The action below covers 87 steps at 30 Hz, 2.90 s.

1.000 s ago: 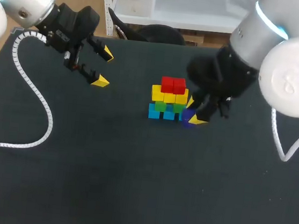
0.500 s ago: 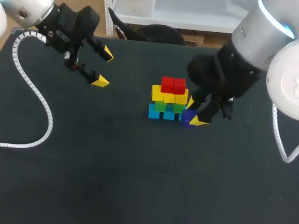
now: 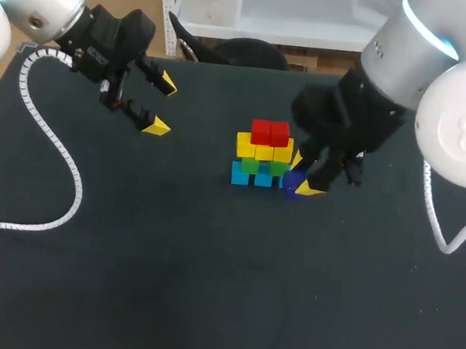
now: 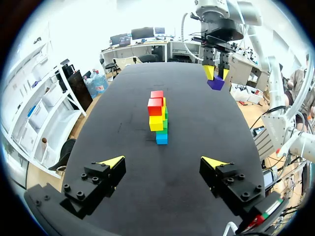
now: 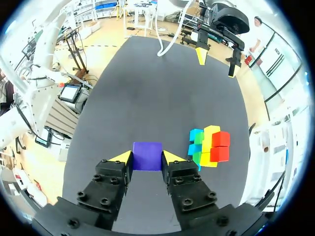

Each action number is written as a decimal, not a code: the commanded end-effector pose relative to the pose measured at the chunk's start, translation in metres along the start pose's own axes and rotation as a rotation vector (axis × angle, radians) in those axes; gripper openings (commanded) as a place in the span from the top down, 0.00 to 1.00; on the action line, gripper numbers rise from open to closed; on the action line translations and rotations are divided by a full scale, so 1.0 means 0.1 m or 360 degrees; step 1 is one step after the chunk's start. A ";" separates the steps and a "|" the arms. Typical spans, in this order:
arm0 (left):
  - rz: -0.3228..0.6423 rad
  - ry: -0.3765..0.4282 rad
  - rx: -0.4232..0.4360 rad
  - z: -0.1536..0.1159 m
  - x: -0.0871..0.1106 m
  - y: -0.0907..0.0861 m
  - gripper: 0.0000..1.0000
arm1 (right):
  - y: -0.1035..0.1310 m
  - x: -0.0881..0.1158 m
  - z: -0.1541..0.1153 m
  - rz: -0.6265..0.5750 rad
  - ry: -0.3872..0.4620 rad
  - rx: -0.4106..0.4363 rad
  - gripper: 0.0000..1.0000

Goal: Place the blue cubes, place green cubes on the blue cubes, place the yellow cubes on the green cubes, then place the red cubes on the yellow cubes, and place purple cube on the red cubes.

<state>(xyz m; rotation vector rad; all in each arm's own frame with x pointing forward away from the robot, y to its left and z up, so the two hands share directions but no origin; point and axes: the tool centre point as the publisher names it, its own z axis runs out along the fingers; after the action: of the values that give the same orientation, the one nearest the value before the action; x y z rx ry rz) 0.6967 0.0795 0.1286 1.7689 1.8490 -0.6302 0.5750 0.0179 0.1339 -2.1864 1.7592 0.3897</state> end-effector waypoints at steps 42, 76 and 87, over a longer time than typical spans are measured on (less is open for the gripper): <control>0.0005 -0.0003 0.0003 0.00 0.01 0.01 0.00 | -0.90 0.01 -0.20 0.0128 0.0076 0.0143 1.00; 0.0005 -0.0003 0.0003 0.00 0.01 0.01 0.00 | -1.09 0.00 0.12 0.0283 0.0033 0.0050 1.00; 0.0005 -0.0003 0.0003 0.00 0.01 0.01 0.00 | -1.22 0.03 0.14 0.0295 0.0048 0.0061 1.00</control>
<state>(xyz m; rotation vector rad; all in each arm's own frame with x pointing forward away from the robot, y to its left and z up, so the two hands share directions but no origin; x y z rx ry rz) 0.6967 0.0795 0.1286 1.7689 1.8490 -0.6303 0.6906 0.0425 0.1287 -2.0144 1.9745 0.3574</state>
